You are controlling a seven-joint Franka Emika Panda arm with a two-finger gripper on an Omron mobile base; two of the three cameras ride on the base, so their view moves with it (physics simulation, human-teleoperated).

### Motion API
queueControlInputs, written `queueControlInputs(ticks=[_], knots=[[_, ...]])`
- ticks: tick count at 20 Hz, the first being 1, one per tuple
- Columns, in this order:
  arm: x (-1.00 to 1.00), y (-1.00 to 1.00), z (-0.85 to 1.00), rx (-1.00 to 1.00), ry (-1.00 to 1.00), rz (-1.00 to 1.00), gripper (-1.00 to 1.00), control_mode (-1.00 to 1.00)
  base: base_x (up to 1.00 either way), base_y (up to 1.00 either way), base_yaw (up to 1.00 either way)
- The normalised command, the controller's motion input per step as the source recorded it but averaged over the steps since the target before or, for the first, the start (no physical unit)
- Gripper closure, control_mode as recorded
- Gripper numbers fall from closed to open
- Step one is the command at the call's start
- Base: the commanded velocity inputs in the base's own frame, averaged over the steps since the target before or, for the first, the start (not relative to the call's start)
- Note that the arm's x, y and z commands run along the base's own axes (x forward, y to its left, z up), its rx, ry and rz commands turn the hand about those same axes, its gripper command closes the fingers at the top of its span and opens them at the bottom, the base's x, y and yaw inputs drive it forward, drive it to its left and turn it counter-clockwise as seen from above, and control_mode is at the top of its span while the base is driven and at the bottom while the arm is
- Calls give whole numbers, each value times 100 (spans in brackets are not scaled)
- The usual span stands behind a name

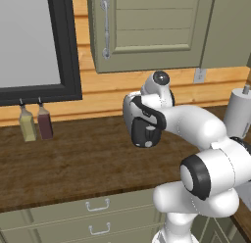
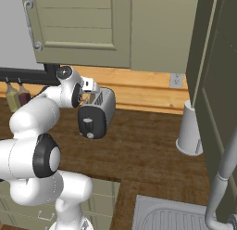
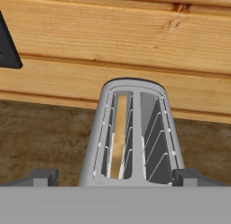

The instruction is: Start the toaster. Once the lever pops up, take the bread to the plate on the dining counter.

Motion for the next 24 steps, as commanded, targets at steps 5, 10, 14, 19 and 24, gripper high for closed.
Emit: queueControlInputs(ticks=[5, 10, 14, 19, 24], knots=[[0, 0, 0, 0, 0, 0, -100, -100, 0, 0, 0], [0, 0, 0, 0, 0, 0, -100, -100, 0, 0, 0], [0, 0, 0, 0, 0, 0, -100, -100, 0, 0, 0], [0, 0, 0, 0, 0, 0, -100, -100, 0, 0, 0], [0, 0, 0, 0, 0, 0, -100, -100, 0, 0, 0]])
